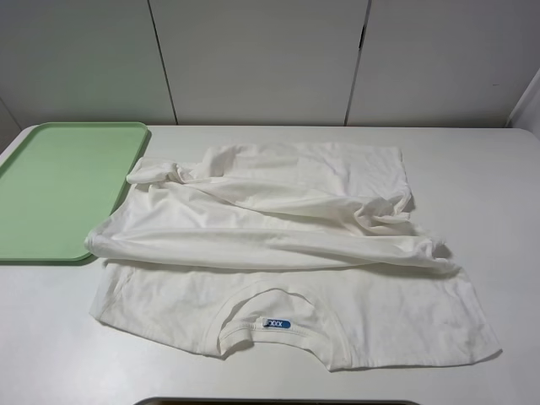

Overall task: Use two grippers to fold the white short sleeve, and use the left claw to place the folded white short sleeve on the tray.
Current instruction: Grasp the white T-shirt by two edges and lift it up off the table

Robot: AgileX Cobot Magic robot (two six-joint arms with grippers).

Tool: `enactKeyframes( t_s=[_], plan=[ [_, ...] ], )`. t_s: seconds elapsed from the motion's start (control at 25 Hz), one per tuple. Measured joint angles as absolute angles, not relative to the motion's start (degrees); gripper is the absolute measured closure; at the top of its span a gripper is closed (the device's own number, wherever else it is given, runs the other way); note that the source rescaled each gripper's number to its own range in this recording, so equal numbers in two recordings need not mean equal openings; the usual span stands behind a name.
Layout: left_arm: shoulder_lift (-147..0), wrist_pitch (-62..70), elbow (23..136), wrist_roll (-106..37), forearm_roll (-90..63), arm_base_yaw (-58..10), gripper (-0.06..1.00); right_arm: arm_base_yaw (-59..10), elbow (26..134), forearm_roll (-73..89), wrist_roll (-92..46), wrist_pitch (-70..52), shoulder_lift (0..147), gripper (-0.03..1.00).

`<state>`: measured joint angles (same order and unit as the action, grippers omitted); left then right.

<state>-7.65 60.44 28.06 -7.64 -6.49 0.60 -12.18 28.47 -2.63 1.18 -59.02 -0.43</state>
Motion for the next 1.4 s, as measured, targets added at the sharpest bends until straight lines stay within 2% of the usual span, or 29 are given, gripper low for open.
enactKeyframes(
  t_s=[0.84, 1.4],
  plan=[
    [-7.65, 60.44, 28.06, -7.64, -6.49, 0.6, -0.06, -12.18, 28.47, -2.63, 1.18, -59.02, -0.43, -0.03],
    [-7.65, 60.44, 28.06, -7.64, -5.46, -2.22, -0.06, -12.18, 28.47, -2.63, 1.18, -59.02, -0.43, -0.03]
  ],
)
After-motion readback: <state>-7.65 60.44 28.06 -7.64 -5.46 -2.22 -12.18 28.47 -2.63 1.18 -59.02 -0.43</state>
